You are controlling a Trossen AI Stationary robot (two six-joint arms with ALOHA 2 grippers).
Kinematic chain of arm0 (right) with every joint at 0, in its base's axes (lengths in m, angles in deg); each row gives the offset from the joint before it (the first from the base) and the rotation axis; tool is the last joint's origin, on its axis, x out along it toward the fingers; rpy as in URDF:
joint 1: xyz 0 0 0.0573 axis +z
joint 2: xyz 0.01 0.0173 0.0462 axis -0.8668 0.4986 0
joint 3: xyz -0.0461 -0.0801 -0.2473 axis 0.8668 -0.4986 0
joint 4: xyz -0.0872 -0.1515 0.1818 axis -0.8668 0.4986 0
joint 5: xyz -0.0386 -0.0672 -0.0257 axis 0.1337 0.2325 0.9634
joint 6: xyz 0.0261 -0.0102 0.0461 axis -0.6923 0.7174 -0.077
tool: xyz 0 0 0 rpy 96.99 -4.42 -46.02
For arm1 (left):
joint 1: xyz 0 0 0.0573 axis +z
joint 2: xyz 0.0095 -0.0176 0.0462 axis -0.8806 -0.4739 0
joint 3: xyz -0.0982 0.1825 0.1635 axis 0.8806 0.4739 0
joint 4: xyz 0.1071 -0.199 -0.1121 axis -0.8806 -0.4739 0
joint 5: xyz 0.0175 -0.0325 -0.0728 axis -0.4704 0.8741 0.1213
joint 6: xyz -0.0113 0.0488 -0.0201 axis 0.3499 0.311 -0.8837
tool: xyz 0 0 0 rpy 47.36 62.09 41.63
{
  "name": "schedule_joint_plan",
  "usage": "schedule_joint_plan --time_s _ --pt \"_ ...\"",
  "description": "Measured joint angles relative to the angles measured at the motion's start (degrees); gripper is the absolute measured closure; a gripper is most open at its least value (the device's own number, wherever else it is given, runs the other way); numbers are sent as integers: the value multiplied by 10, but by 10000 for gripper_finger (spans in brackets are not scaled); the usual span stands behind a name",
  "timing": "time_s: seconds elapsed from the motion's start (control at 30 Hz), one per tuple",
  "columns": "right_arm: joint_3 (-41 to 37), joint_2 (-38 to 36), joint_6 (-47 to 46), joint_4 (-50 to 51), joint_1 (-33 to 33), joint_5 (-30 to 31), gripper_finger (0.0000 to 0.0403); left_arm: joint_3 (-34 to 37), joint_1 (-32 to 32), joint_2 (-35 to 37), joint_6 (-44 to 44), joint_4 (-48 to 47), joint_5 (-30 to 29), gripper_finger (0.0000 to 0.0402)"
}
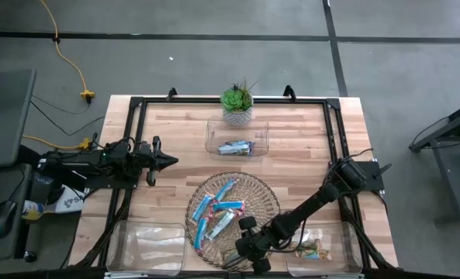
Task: Pick and place Granola Bars by type
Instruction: Put the yellow granola bar into the bottom right transparent bin
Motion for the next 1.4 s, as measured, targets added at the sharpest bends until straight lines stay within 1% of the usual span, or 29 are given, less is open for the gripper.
schedule_joint_plan --time_s 0.5,0.97,1.17,1.4 --pt "0 0 -2 7 0 -2 317 0 0 0 0 0 0 401" --pt "0 0 -15 -5 0 -2 324 0 0 0 0 0 0 401" --pt "0 0 -15 -12 0 -3 336 0 0 0 0 0 0 401" --pt "18 0 -11 -13 0 6 338 0 0 0 0 0 0 401"
